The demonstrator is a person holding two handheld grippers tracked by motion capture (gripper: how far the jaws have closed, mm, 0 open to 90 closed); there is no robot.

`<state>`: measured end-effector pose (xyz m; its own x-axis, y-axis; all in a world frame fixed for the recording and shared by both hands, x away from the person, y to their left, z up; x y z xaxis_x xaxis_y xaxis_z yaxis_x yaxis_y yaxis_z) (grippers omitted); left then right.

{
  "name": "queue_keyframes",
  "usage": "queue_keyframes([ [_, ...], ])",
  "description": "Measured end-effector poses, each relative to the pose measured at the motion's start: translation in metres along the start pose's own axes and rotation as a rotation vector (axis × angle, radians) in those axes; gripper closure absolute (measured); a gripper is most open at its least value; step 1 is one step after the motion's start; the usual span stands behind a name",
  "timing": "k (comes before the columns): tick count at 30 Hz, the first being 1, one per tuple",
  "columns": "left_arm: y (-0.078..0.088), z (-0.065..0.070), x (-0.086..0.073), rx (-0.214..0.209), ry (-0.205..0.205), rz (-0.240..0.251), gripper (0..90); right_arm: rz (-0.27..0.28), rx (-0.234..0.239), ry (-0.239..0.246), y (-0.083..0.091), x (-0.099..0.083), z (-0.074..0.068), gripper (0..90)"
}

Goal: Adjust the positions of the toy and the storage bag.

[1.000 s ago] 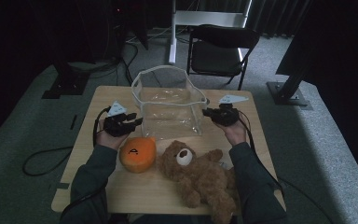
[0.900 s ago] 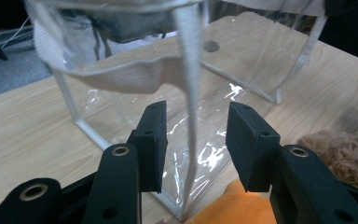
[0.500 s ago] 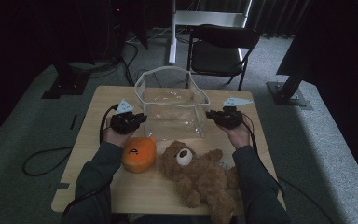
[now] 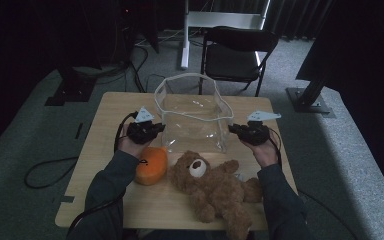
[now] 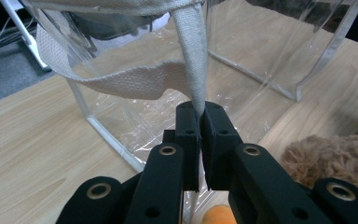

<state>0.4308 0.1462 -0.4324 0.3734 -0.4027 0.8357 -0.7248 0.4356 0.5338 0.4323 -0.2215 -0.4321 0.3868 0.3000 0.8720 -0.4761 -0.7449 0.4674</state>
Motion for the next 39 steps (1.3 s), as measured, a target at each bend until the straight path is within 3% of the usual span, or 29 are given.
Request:
queue_keyframes([
  [8,0.004,0.008,0.000,-0.020,-0.027,-0.004,86.4,-0.020,-0.007,0.036,0.011,-0.006,-0.014,83.3],
  [21,0.010,0.028,0.000,-0.078,-0.076,0.000,86.3,-0.012,-0.016,0.030,0.037,-0.023,-0.026,83.4],
  [28,0.012,0.030,0.000,-0.087,-0.086,-0.002,86.1,-0.017,-0.012,0.035,0.045,-0.028,-0.032,82.1],
  [39,0.027,0.019,-0.001,-0.064,-0.072,0.022,68.1,0.019,0.002,0.037,0.057,-0.024,-0.037,57.6],
])
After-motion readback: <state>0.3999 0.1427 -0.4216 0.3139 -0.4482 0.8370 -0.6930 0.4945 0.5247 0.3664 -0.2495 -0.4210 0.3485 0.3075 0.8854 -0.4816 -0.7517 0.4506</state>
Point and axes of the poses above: each handheld gripper's, and its own axes: y roughly backward along the jaws, x roughly out of its top, z roughly to its right, the point moved 2 cm from there along -y, roughly forward along the jaws, and after that the axes turned 10 degrees about x, right-handed, at the moved point
